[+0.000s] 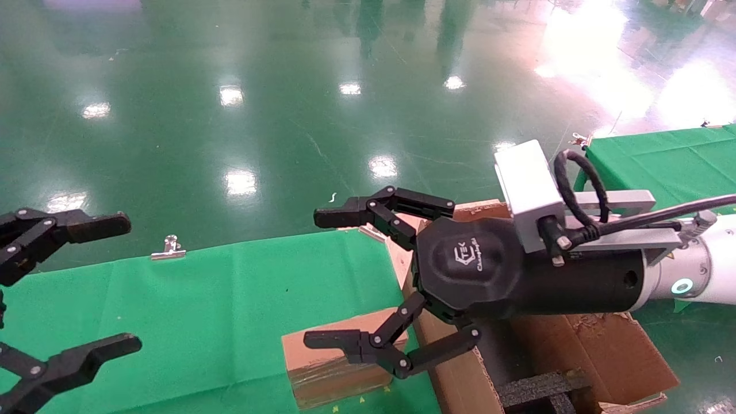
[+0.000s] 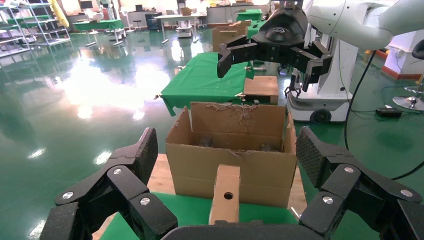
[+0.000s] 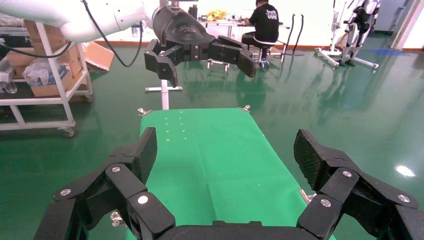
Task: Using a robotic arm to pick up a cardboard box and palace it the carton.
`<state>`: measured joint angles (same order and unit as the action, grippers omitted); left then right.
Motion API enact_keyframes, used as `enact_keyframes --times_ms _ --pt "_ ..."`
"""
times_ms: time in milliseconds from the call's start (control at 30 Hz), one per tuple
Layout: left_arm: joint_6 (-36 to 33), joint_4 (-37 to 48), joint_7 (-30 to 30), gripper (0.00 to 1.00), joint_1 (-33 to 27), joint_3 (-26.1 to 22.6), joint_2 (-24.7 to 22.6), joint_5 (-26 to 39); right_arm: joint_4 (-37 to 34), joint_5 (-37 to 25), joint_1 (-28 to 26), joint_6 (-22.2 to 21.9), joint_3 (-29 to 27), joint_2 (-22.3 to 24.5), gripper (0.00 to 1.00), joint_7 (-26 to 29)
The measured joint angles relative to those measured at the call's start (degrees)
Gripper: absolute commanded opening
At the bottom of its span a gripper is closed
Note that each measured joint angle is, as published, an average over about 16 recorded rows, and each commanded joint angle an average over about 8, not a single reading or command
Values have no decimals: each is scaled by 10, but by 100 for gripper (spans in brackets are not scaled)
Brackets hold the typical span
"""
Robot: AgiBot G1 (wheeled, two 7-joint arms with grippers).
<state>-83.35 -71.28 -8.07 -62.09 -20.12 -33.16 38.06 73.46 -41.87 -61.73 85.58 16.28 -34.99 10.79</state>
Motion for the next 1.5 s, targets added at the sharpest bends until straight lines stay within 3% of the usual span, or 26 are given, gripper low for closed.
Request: enact_keyframes --times_ms 133,167,533,1100,1500 --pt "0 0 0 5 0 0 0 0 0 0 0 0 0 0 100 0" --pt "0 0 0 0 0 0 0 0 0 0 0 0 0 0 100 0" --pt "0 0 0 0 0 0 0 0 -4 -55 -20 2 26 -7 100 2" --pt "0 0 0 0 0 0 0 0 -71 -316 -142 30 157 -89 100 -12" --pt "0 0 0 0 0 0 0 0 -138 -447 -224 40 244 -166 100 -52"
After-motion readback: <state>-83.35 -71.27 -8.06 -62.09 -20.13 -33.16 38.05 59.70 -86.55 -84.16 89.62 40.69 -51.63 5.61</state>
